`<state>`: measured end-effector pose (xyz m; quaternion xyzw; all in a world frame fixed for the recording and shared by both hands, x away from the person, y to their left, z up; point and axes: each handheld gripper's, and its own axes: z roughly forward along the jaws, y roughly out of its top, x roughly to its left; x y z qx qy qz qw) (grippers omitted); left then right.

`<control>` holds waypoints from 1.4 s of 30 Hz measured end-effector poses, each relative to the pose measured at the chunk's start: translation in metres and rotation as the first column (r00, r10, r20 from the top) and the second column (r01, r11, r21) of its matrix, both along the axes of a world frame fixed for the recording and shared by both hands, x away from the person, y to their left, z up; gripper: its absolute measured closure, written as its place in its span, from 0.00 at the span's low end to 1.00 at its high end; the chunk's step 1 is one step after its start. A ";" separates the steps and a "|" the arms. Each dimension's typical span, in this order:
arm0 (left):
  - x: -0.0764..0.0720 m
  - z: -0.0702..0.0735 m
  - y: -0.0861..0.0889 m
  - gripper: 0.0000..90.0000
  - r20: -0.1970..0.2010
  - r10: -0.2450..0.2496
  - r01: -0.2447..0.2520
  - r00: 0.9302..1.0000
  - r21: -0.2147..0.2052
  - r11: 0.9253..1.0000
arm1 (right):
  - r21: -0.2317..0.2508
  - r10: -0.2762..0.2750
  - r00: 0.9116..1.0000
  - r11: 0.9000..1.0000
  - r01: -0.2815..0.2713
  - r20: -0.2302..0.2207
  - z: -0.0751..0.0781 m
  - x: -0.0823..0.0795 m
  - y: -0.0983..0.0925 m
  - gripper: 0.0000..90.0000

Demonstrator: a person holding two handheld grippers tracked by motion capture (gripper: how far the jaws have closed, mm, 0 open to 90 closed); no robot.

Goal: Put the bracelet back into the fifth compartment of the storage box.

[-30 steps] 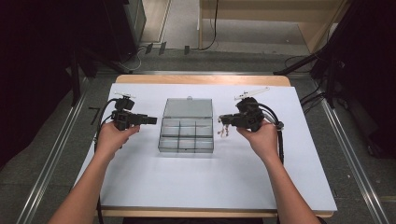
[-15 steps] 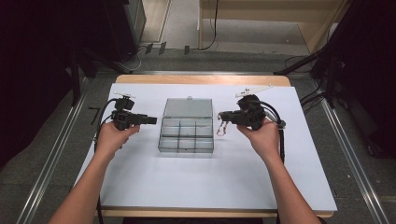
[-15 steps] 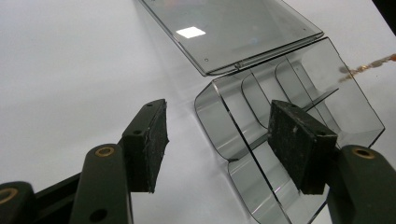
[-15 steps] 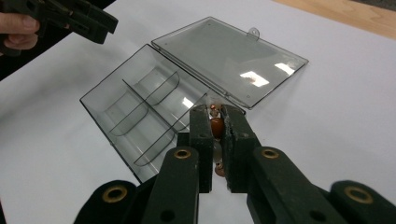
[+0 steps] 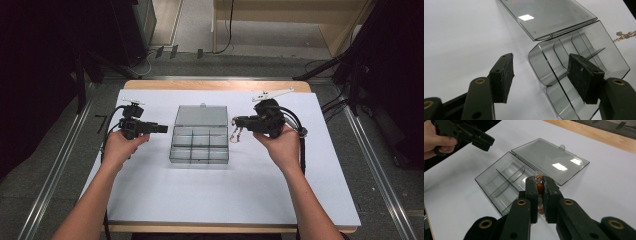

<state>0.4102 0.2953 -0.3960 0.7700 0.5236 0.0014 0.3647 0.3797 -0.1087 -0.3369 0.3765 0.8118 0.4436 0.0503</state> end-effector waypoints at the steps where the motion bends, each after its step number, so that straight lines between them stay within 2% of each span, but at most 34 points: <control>1: 0.000 0.000 0.000 0.43 0.000 0.000 0.000 1.000 0.000 1.000 | 0.000 0.003 1.000 1.000 -0.003 0.005 0.001 0.000 0.001 0.95; 17: 0.000 0.000 0.001 0.43 0.002 -0.002 0.002 1.000 -0.001 1.000 | 0.004 0.048 0.998 0.999 -0.049 0.031 0.014 -0.013 0.016 0.95; 31: 0.000 0.000 0.000 0.43 0.004 -0.001 0.001 1.000 -0.002 1.000 | -0.004 0.087 0.995 0.996 -0.087 0.043 0.017 -0.018 0.033 0.95; 42: 0.000 0.000 0.001 0.43 0.004 -0.002 0.002 1.000 -0.002 1.000 | -0.005 0.106 0.994 0.994 -0.106 0.033 0.014 -0.020 0.047 0.95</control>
